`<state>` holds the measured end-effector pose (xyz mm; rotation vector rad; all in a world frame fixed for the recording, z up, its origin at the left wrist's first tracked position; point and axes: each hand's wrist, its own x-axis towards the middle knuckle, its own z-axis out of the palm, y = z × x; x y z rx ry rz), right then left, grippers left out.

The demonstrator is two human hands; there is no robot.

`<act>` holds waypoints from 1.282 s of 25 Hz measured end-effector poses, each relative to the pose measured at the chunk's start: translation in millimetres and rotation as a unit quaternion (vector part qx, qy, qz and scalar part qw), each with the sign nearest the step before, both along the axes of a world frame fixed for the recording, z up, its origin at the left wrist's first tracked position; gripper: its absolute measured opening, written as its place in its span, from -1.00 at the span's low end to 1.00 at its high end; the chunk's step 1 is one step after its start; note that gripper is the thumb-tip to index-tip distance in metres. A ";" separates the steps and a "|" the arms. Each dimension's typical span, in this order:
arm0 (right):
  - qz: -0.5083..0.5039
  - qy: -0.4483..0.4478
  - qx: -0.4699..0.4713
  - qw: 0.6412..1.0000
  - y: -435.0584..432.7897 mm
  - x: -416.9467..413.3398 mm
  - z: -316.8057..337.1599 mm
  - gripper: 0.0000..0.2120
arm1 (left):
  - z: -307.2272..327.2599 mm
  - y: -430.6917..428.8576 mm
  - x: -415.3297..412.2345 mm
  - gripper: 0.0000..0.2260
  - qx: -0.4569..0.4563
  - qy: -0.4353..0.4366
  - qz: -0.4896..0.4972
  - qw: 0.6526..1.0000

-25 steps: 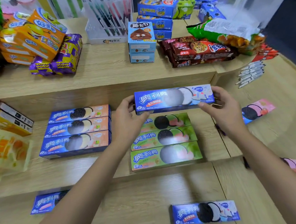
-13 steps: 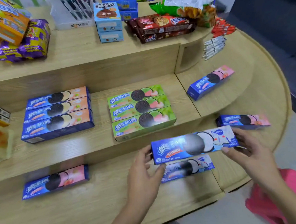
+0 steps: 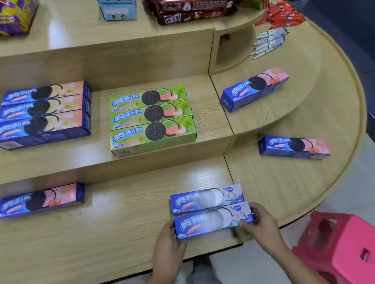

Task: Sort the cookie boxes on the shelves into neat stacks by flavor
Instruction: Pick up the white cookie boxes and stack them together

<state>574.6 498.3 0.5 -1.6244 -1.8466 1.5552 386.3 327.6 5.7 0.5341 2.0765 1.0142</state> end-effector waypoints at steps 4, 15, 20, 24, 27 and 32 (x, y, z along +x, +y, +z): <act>-0.007 -0.013 0.000 1.000 -0.8 -2.5 -15.1 -0.51 | -6.5 7.4 -7.0 -0.51 -0.009 -0.013 0.025 1.000; 0.118 0.005 -0.042 0.992 22.1 -29.1 0.5 -0.29 | 13.0 11.7 -34.6 -0.35 0.060 -0.002 -0.047 0.997; 0.156 0.013 -0.016 0.988 19.3 -82.7 -0.9 -0.31 | 6.6 -0.5 -81.6 -0.27 0.042 0.016 -0.021 0.999; 0.170 0.024 -0.008 0.985 27.5 -124.2 -4.9 -0.32 | -2.7 5.4 -123.4 -0.28 0.033 0.024 -0.014 0.999; 0.166 0.028 -0.010 0.986 37.4 -143.9 -6.0 -0.35 | -11.2 14.5 -145.7 -0.27 0.034 0.028 -0.011 0.999; 0.163 0.026 -0.011 0.986 36.0 -146.2 -1.9 -0.35 | -13.9 16.2 -150.3 -0.22 0.044 0.007 -0.010 0.999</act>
